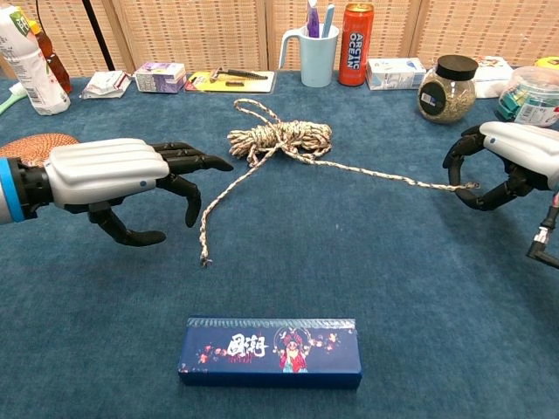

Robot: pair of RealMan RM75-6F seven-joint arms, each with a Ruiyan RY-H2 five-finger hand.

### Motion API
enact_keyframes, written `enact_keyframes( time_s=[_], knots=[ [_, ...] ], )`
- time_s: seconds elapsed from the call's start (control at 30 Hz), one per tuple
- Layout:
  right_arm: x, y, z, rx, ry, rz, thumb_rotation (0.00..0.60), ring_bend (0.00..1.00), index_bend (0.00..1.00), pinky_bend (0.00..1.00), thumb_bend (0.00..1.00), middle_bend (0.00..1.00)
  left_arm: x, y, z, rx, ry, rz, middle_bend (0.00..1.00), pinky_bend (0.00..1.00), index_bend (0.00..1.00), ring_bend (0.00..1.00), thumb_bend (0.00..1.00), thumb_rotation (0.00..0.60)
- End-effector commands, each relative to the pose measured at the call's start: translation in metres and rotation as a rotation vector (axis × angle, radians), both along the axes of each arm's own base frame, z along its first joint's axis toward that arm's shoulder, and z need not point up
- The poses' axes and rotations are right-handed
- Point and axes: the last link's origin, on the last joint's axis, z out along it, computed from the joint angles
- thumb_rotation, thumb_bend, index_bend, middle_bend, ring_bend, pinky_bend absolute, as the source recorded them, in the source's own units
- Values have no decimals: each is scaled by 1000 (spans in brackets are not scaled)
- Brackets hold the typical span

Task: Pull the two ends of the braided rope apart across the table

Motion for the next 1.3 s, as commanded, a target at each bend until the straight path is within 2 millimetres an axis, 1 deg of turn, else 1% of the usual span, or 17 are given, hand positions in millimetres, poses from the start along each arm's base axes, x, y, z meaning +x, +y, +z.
enact_keyframes(
  time_s=[0.03, 0.43, 0.7, 1.07, 1.3],
  knots=[
    [-1, 0, 0, 1, 0, -3, 600, 35, 621, 0, 519, 275, 3, 1, -6, -5, 3, -3, 0, 0, 439, 0, 347, 600],
    [-6, -3, -1, 1, -4, -17, 600, 36, 621, 0, 519, 275, 13, 5, -25, -28, 21, -18, 0, 0, 439, 0, 347, 600],
    [-11, -2, -1, 4, -7, -29, 600, 36, 621, 0, 518, 275, 18, 5, -36, -27, 22, -21, 0, 0, 466, 0, 346, 600],
    [-16, -2, -1, 8, -10, -38, 600, 36, 620, 0, 519, 275, 20, 4, -45, -21, 19, -16, 0, 0, 481, 0, 347, 600],
    [-16, -2, 0, 6, -11, -37, 600, 38, 621, 0, 518, 275, 21, 5, -47, -13, 18, -15, 0, 0, 498, 0, 347, 600]
  ],
)
